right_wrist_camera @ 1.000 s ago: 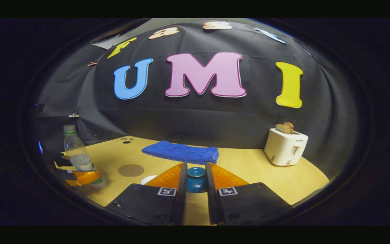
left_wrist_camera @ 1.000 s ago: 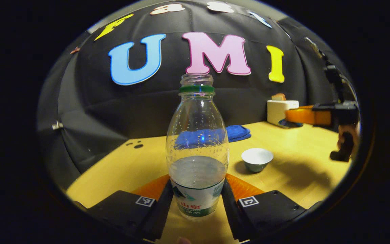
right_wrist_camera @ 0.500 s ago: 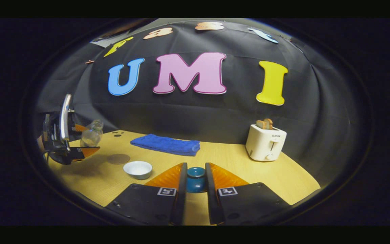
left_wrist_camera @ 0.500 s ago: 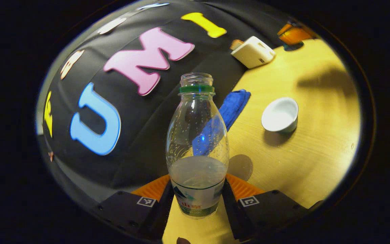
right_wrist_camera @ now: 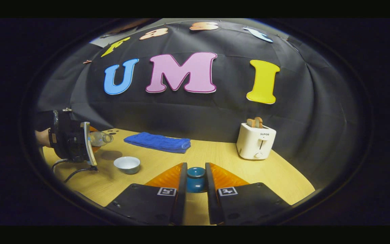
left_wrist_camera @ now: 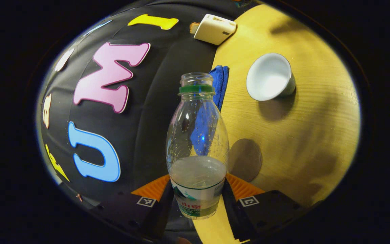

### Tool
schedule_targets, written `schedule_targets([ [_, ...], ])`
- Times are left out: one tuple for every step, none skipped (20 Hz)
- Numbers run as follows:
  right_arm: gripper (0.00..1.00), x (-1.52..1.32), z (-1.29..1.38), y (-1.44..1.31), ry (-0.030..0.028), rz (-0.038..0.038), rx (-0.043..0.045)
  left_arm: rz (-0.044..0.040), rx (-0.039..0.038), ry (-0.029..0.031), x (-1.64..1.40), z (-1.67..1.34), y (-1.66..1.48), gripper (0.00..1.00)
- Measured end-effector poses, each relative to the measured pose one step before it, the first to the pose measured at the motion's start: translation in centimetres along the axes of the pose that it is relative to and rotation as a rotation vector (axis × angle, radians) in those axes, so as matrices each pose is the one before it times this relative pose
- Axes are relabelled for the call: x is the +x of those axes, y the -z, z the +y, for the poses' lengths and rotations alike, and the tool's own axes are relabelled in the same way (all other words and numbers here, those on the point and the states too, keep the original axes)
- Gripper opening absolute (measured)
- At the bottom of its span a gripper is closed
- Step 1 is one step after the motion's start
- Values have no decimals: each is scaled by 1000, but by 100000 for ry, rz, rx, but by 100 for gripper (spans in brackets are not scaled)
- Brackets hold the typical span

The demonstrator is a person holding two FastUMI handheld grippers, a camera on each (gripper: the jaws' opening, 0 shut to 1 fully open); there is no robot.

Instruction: Open the teacup lid with one hand, grasp the water bottle and pour water into the teacup with the other hand; after pouring, place the water bottle on the coaster and then close the teacup lid.

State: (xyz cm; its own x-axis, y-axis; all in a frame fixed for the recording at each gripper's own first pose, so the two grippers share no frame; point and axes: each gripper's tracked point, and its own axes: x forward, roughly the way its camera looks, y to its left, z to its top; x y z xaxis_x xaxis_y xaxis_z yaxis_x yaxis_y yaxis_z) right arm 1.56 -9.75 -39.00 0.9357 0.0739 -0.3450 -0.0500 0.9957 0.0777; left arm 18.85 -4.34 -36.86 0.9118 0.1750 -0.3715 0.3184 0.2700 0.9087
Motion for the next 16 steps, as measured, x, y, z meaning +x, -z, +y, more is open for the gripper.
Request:
schedule_targets([
  [30, -51, -11, 35, -236, 133, -412, -459, 1781, -720, 161, 247, -168, 74],
  [30, 0, 14, 91, -108, 57, -294, -305, 2865, -868, 297, 300, -283, 73],
  [30, -47, 11, 16, -238, 23, -210, -423, 2624, -777, 265, 445, -253, 73],
  [25, -10, 117, -10, -268, -176, -212, -679, 2616, -744, -58, 322, -53, 74],
  [35, -90, 10, -78, -111, -219, -320, -556, 2479, -744, 120, 199, -237, 74],
  [35, -20, 93, -66, -256, -349, -229, -531, 1642, -552, 124, 103, -198, 74],
  [35, -62, -5, -37, 24, -213, -366, -563, 2029, -465, 161, 149, -91, 74],
  [35, -19, 45, -98, -235, -300, -280, -346, 1626, -619, 186, 88, -126, 74],
  [30, -56, -23, -62, 132, -147, -364, -64, 1939, -567, 132, 137, -45, 74],
  [25, -129, -93, 23, -48, 49, -389, -157, 2041, -739, 74, 146, 179, 74],
  [25, 125, -18, 2, 44, -38, -206, -227, 1563, -324, -17, 143, 104, 73],
  [25, -30, -17, -55, 41, -213, -233, -377, 1288, -491, -12, 44, -52, 74],
  [35, -55, -52, -24, 230, -210, -419, -615, 1394, -590, 50, 112, -54, 74],
  [25, -73, -56, -51, 130, -179, -445, -443, 1494, -865, 95, 23, 107, 74],
  [30, -44, -39, -45, 173, -197, -597, -362, 1641, -771, 38, 183, 58, 74],
  [30, -60, -93, -120, 402, -276, -845, -344, 1699, -896, 188, 154, -118, 74],
])
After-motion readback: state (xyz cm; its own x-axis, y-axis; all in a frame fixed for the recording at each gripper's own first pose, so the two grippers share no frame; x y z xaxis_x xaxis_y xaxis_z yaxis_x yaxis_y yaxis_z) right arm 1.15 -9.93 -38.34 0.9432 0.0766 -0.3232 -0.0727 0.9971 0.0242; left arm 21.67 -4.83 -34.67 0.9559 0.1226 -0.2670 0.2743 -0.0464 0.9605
